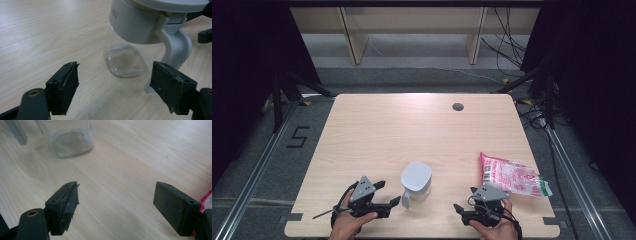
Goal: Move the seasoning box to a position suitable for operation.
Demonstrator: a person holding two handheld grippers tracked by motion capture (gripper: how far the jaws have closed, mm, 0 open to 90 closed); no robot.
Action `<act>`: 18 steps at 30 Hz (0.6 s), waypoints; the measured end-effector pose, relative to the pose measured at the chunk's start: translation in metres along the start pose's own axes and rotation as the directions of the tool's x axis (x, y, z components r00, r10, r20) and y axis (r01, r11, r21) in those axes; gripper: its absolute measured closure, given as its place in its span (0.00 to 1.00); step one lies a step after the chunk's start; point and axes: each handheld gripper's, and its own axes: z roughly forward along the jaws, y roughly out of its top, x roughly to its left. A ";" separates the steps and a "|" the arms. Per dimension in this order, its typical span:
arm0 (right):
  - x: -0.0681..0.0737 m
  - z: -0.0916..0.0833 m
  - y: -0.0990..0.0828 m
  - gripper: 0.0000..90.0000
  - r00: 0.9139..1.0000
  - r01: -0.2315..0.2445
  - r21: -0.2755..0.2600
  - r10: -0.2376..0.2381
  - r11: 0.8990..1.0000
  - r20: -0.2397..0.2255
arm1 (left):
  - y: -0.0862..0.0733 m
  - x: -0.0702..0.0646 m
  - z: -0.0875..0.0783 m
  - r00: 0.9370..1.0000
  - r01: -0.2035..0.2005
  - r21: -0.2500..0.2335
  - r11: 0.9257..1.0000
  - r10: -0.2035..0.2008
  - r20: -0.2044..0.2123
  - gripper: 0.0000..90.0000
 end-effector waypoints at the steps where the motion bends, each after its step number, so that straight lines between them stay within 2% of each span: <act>1: 0.000 0.000 0.000 0.24 1.000 0.006 0.000 -0.006 1.000 0.000 | 0.000 -0.002 0.000 1.000 0.000 -0.007 1.000 0.000 0.003 0.27; 3: 0.001 -0.001 0.001 0.24 1.000 -0.006 0.014 0.006 1.000 0.001 | 0.001 -0.004 -0.001 1.000 -0.025 -0.014 1.000 0.025 -0.012 0.30; 5: 0.003 0.000 0.000 0.24 1.000 -0.011 0.012 0.011 1.000 -0.003 | 0.002 -0.005 -0.001 1.000 -0.022 -0.030 0.999 0.022 -0.012 0.32; 6: 0.003 0.000 0.000 0.24 1.000 -0.008 0.012 0.008 1.000 -0.004 | 0.002 -0.005 -0.001 1.000 -0.018 -0.040 0.999 0.018 0.005 0.34; 7: 0.002 0.001 0.001 0.23 1.000 0.005 0.002 -0.005 1.000 -0.009 | 0.003 -0.006 -0.002 1.000 -0.028 -0.031 0.999 0.028 0.006 0.37; 8: 0.002 0.001 0.001 0.23 1.000 -0.003 0.007 0.004 1.000 -0.021 | 0.003 -0.006 -0.002 1.000 -0.025 -0.035 0.999 0.026 0.011 0.37; 9: 0.002 0.001 0.001 0.23 1.000 -0.002 0.010 0.002 1.000 -0.005 | 0.004 -0.005 -0.004 0.999 -0.031 -0.026 0.999 0.031 0.015 0.34; 12: 0.002 0.000 0.001 0.23 1.000 -0.001 0.011 0.001 1.000 -0.008 | 0.007 -0.006 -0.008 0.999 -0.030 -0.031 0.999 0.030 0.022 0.34; 13: 0.002 0.001 0.001 0.23 1.000 -0.001 0.013 0.002 1.000 -0.030 | 0.007 -0.008 -0.008 0.999 -0.030 -0.027 0.999 0.031 0.019 0.34; 15: 0.002 0.001 0.001 0.23 1.000 0.003 0.005 -0.003 1.000 -0.015 | 0.008 -0.012 -0.009 0.999 -0.047 -0.026 0.999 0.048 0.013 0.36; 16: 0.002 0.001 0.001 0.23 1.000 -0.001 0.012 0.002 1.000 -0.026 | 0.008 -0.014 -0.011 0.998 -0.060 -0.019 0.998 0.060 -0.004 0.36; 18: 0.002 0.001 0.001 0.23 1.000 -0.003 0.009 0.003 1.000 -0.023 | 0.007 -0.020 -0.012 0.997 -0.070 -0.009 0.998 0.070 0.031 0.35</act>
